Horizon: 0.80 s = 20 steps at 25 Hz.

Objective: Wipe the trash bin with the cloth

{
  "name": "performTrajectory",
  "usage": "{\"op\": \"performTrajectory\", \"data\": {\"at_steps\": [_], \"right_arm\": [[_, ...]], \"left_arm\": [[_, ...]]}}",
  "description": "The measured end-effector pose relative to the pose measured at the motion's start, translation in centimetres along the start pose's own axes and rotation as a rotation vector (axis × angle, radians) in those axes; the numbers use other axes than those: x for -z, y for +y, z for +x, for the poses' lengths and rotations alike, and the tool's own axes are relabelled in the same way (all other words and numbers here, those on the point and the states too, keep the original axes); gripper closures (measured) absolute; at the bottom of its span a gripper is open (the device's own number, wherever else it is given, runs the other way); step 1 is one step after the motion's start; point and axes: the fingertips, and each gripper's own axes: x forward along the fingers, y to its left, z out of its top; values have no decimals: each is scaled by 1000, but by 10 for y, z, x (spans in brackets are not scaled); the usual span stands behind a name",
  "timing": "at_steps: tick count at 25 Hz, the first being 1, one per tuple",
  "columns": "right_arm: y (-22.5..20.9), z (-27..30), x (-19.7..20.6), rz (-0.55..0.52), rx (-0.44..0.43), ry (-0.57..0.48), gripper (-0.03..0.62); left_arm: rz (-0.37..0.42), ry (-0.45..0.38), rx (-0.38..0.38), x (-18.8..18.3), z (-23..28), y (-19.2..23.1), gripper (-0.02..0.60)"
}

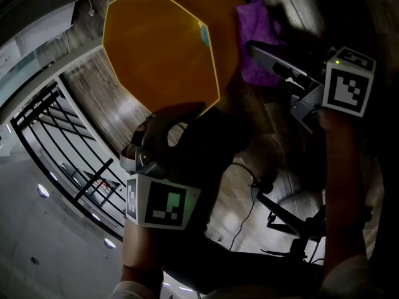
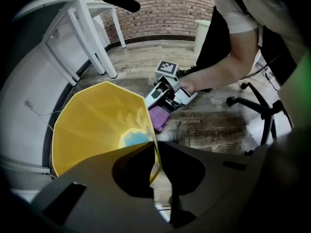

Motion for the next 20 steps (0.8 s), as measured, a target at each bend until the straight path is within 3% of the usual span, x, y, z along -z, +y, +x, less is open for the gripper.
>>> {"op": "performTrajectory", "data": {"at_steps": [5, 11, 16, 20], "right_arm": [[-40, 3, 10, 33, 87, 19, 427], [-105, -2, 41, 94, 308, 73, 427], [-130, -2, 64, 76, 424, 141, 427], [-138, -3, 73, 61, 469, 175, 427]], "left_arm": [[0, -4, 15, 1, 0, -4, 555], [12, -7, 27, 3, 0, -10, 555], [15, -24, 38, 4, 2, -16, 555], [25, -26, 46, 3, 2, -19, 555]]}}
